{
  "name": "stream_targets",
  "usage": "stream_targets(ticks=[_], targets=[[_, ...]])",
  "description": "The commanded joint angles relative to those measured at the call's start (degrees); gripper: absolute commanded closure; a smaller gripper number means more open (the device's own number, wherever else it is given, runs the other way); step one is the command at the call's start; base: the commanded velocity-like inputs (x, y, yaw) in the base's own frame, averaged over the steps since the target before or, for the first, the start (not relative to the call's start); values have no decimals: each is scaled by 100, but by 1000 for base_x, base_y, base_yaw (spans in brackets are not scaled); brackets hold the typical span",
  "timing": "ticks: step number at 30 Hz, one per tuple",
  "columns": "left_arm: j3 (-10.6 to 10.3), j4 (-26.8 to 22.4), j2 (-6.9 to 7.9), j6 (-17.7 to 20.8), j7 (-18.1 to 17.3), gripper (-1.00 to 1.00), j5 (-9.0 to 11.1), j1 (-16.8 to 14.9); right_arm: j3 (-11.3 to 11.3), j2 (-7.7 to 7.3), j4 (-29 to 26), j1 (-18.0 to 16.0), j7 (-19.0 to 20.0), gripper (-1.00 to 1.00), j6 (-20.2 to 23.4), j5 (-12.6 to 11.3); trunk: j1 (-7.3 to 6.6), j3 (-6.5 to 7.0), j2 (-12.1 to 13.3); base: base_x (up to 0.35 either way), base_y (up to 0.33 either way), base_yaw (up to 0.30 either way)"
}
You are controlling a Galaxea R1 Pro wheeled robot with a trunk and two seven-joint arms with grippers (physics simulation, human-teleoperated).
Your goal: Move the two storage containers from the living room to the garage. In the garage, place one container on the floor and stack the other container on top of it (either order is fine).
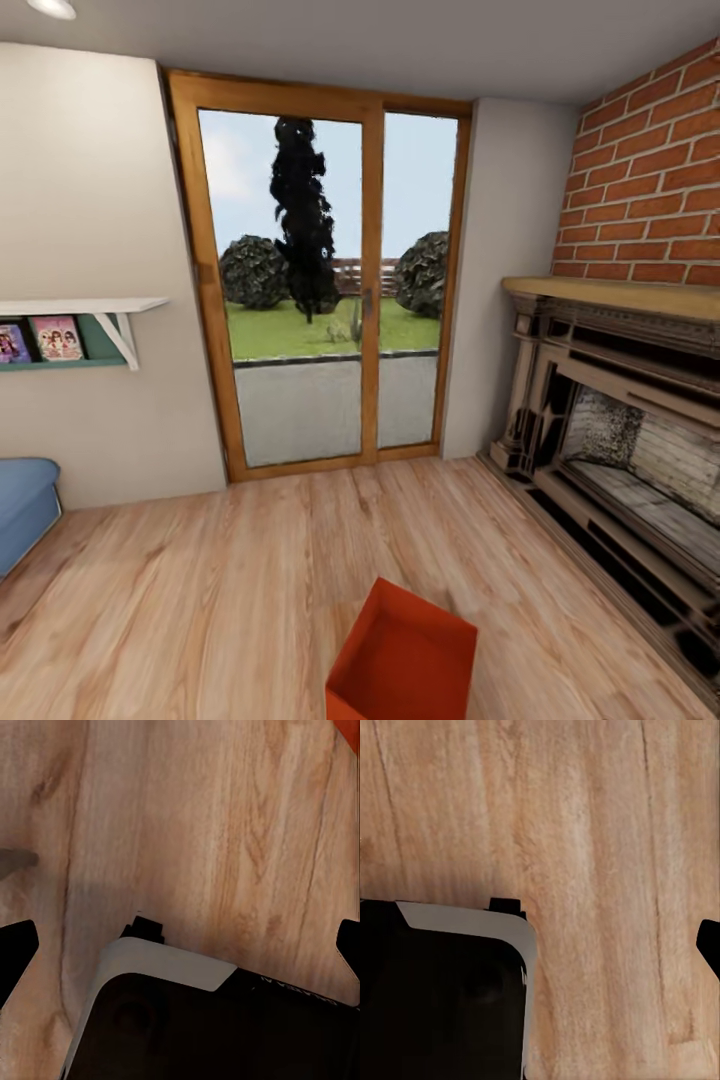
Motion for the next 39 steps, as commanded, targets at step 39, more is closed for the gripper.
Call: stream_targets(ticks=[39], targets=[[-19,-1,0,-13,20,-100,37,-2,23,4,16,-6,-3,-100,-25,-47,4,-8,-5,77,99,-249]])
